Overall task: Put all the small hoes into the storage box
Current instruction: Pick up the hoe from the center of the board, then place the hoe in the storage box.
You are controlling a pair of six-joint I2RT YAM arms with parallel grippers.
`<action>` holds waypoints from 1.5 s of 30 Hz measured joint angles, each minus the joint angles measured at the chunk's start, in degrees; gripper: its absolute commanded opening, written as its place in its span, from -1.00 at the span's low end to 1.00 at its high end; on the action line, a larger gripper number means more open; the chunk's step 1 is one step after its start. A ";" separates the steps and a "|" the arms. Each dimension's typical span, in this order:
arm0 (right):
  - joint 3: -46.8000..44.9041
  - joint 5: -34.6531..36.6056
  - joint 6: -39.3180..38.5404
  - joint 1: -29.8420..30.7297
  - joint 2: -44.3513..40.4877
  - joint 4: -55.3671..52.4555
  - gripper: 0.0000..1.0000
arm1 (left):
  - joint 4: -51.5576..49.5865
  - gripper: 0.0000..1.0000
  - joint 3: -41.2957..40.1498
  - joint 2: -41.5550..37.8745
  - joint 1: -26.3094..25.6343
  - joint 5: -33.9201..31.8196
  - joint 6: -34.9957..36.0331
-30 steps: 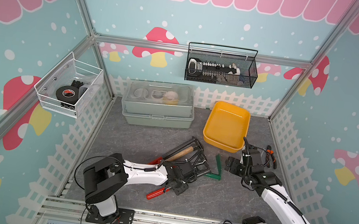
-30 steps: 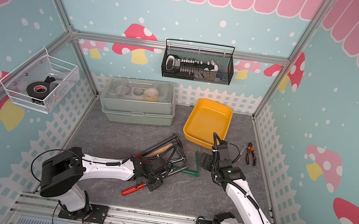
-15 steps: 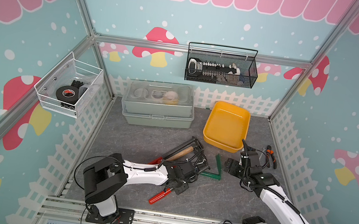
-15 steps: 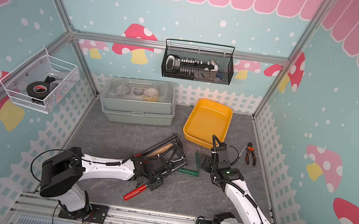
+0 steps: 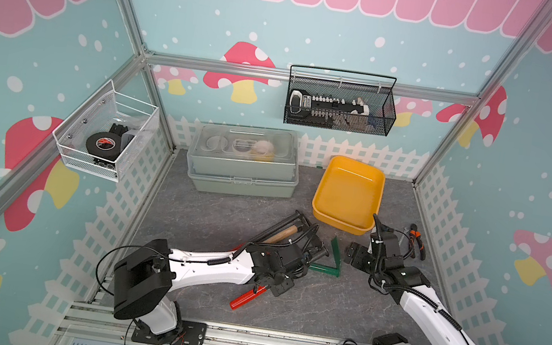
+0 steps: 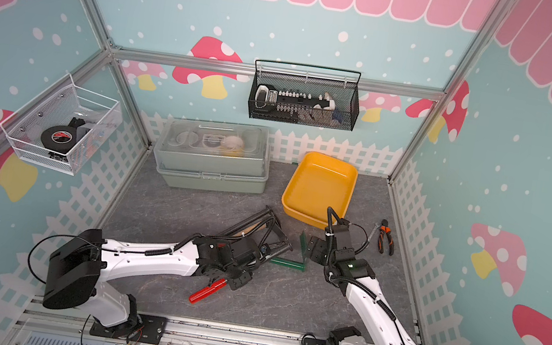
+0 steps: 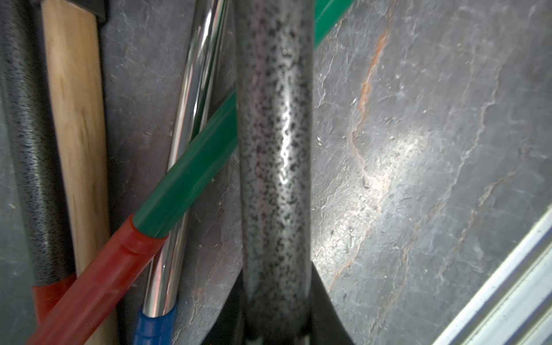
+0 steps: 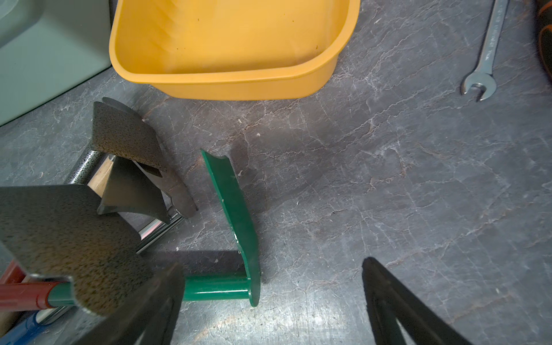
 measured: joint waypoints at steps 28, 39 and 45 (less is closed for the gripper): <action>-0.85 0.74 0.94 -1.14 -3.56 -1.46 0.86 | -6.99 -1.00 26.14 11.23 3.48 1.66 -0.46; -1.14 0.52 0.87 -3.76 -5.09 -2.16 0.85 | -10.27 -1.00 44.09 22.93 7.02 1.79 -0.46; -1.22 -0.17 0.83 -4.15 -5.31 -2.21 0.86 | -12.85 -1.00 55.28 30.73 8.50 2.75 -0.52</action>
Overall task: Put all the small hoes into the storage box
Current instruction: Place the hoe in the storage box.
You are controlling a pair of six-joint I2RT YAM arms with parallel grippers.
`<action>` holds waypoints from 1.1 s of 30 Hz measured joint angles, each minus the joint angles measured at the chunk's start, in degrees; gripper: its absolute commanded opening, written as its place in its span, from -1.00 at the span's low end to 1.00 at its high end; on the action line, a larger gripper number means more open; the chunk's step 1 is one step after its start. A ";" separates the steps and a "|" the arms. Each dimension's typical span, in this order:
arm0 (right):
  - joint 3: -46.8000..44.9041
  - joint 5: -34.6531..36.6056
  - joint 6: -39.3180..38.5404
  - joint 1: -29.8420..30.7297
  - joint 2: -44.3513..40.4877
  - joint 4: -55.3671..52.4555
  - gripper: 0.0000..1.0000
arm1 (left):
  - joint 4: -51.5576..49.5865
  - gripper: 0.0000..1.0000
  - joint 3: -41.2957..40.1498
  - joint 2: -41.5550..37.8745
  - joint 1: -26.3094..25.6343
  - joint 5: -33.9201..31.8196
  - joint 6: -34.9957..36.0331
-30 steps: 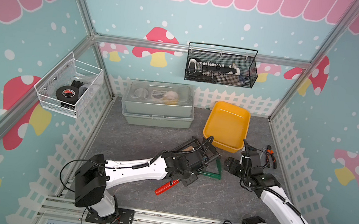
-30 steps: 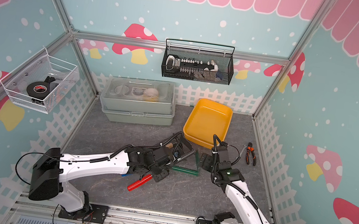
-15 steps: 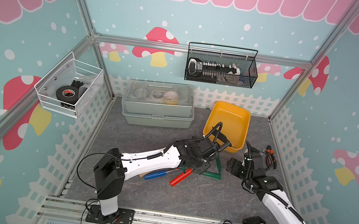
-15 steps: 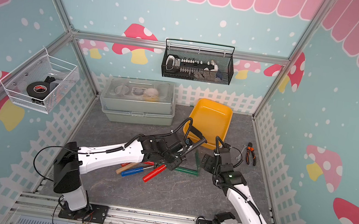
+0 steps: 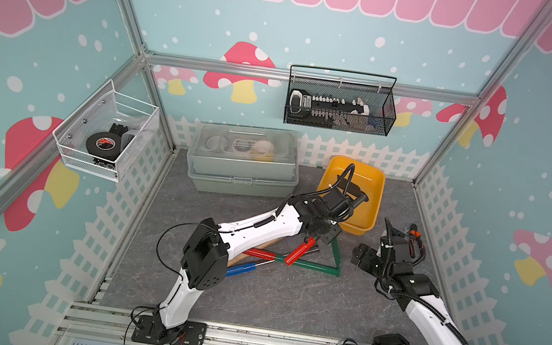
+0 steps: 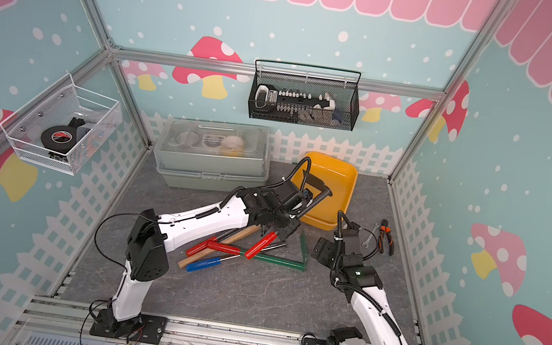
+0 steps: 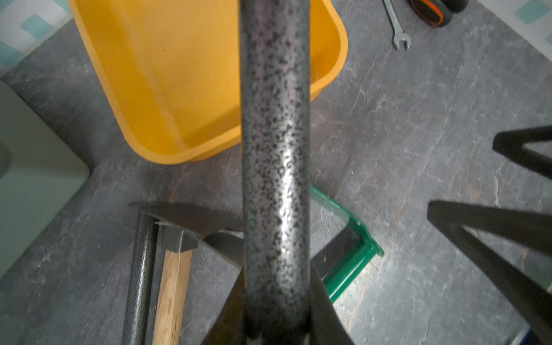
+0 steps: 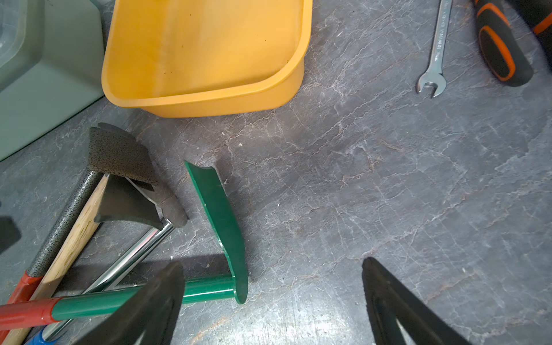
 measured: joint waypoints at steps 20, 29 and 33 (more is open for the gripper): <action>0.07 -1.55 -1.05 -2.29 -3.34 -2.60 0.85 | -3.80 -1.00 27.87 20.31 5.51 2.56 -3.65; 0.39 -2.32 -1.75 -2.99 -1.79 -2.56 0.85 | -2.97 -1.00 31.56 24.79 7.61 6.01 -6.51; 0.39 -2.78 -1.75 -3.23 -1.68 -2.51 0.85 | -2.27 -1.00 31.61 25.88 7.89 7.45 -7.21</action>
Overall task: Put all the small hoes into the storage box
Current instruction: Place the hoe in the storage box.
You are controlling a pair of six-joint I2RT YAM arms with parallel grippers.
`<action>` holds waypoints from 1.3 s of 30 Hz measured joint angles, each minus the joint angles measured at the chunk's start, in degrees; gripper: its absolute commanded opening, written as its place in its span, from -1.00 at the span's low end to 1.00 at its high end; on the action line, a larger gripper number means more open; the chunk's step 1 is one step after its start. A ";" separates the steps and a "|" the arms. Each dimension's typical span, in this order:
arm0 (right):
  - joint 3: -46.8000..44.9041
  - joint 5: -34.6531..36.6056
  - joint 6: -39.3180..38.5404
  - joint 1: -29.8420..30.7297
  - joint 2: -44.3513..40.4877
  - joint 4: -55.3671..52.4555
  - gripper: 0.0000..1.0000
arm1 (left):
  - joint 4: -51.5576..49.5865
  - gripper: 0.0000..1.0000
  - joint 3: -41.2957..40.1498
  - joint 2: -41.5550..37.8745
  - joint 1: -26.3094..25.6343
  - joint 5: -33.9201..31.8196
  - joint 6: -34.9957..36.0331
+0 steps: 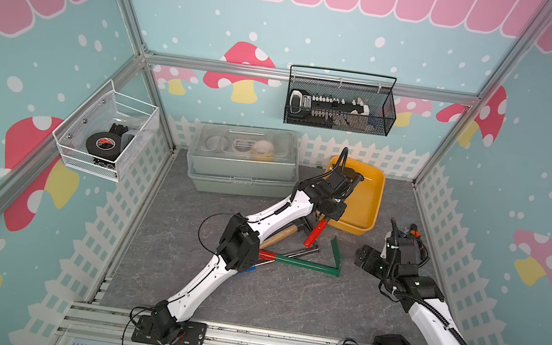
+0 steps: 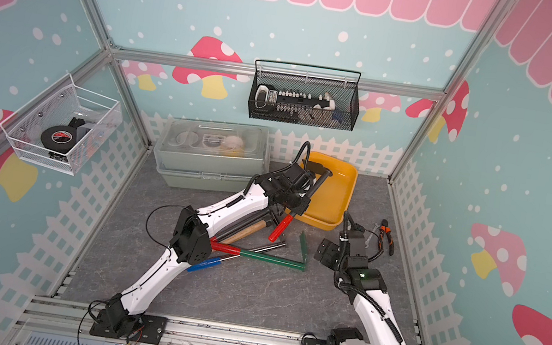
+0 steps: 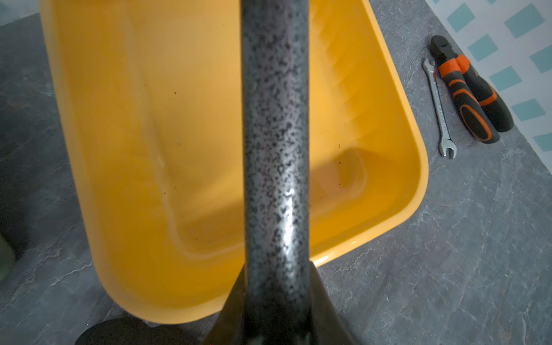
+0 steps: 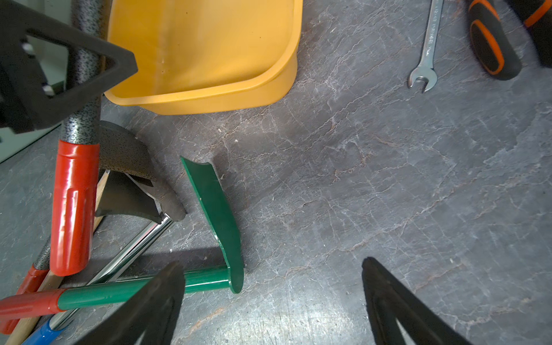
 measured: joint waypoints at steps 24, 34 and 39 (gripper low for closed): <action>0.00 -2.56 -0.02 -0.55 1.38 2.21 0.84 | 1.57 -0.73 0.61 3.63 0.66 2.25 -3.50; -0.02 -2.91 0.00 -0.83 0.85 2.23 0.84 | 2.67 -0.49 0.61 3.82 0.68 3.43 -6.08; -0.07 -2.93 0.00 -0.83 0.85 2.45 0.84 | 3.96 -0.37 0.61 4.31 0.66 4.70 -7.30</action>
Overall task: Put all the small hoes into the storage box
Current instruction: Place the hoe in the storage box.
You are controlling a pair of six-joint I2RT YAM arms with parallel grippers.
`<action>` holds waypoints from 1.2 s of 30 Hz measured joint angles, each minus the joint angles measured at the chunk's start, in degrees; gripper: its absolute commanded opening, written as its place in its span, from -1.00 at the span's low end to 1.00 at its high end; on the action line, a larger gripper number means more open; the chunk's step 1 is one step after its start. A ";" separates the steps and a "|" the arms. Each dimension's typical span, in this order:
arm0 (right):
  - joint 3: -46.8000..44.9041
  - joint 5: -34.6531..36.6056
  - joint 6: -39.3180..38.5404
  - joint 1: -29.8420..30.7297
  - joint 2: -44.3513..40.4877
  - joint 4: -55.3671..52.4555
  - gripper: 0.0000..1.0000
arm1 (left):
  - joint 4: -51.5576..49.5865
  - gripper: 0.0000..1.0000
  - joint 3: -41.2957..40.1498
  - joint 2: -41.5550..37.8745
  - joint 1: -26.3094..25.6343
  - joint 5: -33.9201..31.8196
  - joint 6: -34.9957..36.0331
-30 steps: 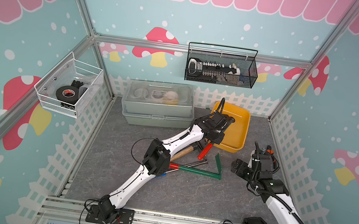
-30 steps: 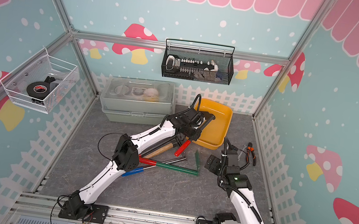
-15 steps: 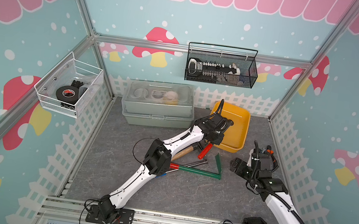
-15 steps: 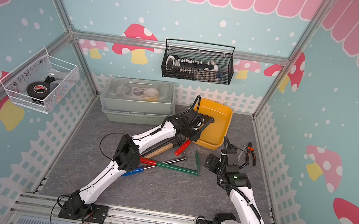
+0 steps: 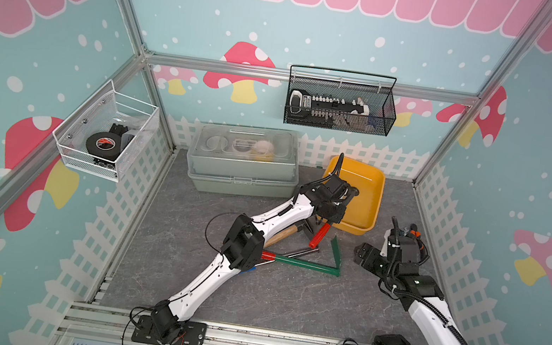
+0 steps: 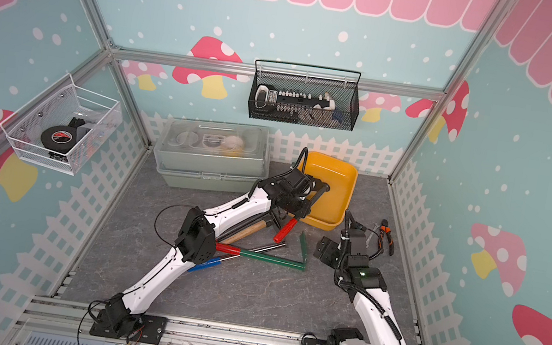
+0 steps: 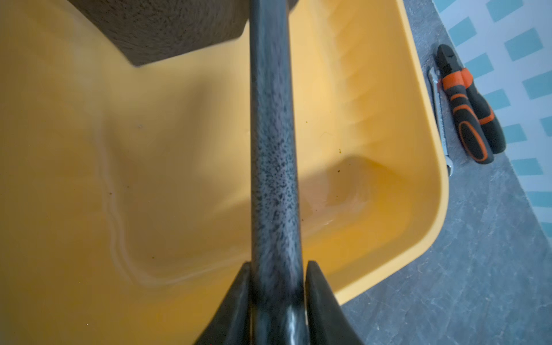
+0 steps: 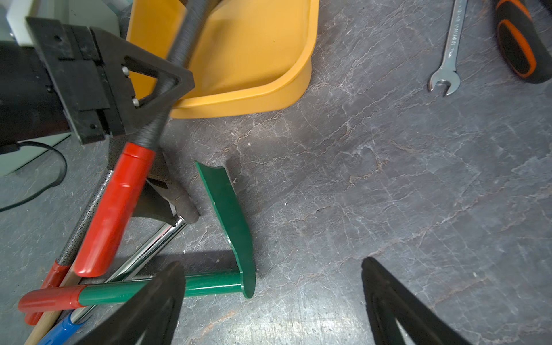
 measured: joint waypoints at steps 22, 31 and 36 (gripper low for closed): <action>0.00 -4.63 0.46 0.00 5.03 3.52 0.85 | 2.23 0.14 -5.05 -3.37 -0.02 2.51 -3.39; 7.67 -6.01 -0.13 0.00 13.00 4.07 0.76 | 1.62 0.17 -13.94 -15.34 -0.02 1.20 -3.65; 12.52 -7.19 -0.59 0.00 17.94 4.07 0.66 | 3.54 0.17 -22.99 -26.03 -0.04 -1.38 -3.50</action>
